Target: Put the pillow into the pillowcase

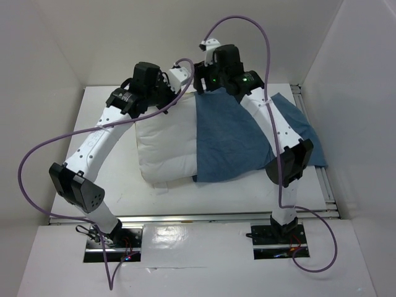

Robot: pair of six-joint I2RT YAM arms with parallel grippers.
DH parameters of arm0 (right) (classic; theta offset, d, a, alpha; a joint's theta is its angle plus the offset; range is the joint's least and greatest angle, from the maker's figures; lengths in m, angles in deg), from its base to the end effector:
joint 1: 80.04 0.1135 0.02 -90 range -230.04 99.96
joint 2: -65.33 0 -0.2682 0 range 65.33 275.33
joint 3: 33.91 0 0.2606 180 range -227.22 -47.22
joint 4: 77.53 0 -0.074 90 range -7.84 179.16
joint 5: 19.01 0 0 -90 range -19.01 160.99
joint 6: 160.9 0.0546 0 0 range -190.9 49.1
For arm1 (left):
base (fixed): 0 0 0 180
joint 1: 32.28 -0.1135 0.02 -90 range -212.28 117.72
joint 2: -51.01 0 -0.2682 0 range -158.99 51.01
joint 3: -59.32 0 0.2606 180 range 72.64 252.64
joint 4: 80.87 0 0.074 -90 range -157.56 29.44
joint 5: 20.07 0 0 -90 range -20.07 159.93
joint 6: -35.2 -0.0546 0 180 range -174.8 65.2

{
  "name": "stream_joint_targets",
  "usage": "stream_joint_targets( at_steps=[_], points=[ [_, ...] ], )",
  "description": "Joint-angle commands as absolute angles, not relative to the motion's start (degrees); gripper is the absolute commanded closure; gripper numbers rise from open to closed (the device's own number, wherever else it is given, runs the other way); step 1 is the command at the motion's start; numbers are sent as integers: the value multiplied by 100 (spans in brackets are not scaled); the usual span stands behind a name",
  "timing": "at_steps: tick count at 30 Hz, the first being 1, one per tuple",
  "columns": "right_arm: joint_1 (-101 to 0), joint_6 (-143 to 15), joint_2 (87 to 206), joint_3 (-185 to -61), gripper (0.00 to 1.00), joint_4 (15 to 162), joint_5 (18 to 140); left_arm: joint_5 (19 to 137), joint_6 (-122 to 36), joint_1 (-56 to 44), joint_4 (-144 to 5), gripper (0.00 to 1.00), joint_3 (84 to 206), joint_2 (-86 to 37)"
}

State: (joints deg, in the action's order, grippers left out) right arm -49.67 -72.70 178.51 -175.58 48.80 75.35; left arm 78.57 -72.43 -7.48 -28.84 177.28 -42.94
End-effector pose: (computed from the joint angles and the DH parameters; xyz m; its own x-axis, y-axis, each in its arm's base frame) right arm 0.4041 0.2416 0.4297 -0.3492 -0.2409 -0.9055 -0.5747 0.8183 0.0039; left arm 0.3501 -0.1708 0.4270 -0.2444 0.4428 -0.8627 0.6391 0.7426 0.2001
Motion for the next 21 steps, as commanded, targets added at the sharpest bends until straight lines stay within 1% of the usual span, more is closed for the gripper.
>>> stream_joint_targets(
  at_steps=[1, 3, 8, 11, 12, 13, 14, 15, 16, 18, 20, 21],
  points=[
    [-5516, -7599, 17265, -17143, 21, 5488, 6986, 7907, -7290, -688, -3689, 100, 17758, -3891],
    [-5849, -7731, 17150, -16818, 25, 5541, 6863, 7846, -7343, -688, -3689, 100, 17758, -3890],
    [-6527, -7793, 17027, -16001, 26, 5541, 6704, 7845, -7344, -635, -3636, 100, 17758, -3838],
    [-6887, -7653, 17141, -15998, 35, 5226, 7036, 7784, -7344, -574, -3636, 100, 17758, -3838],
    [-7001, -7600, 17141, -15998, 39, 5025, 7220, 7723, -7396, -574, -3636, 100, 17758, -3838],
    [-7002, -7600, 17211, -15998, 49, 4944, 7675, 7722, -7396, -521, -3636, 100, 17758, -3838],
    [-7002, -7600, 17272, -16068, 53, 4848, 7984, 7722, -7396, -521, -3636, 100, 17758, -3838],
    [-7002, -7600, 17273, -16130, 55, 4751, 8283, 7722, -7396, -521, -3636, 100, 17758, -3838],
    [-7002, -7521, 17273, -16130, 55, 4637, 8842, 7722, -7396, -521, -3636, 100, 17758, -3838],
    [-7002, -7521, 17273, -16130, 78, 4636, 9295, 7670, -7396, -521, -3636, 100, 17758, -3838],
    [-6950, -7521, 17273, -16077, 97, 4583, 9559, 7670, -7396, -521, -3636, 100, 17758, -3838],
    [-6950, -7521, 17273, -16077, 100, 4583, 9630, 7670, -7396, -521, -3636, 100, 17758, -3838]
  ],
)
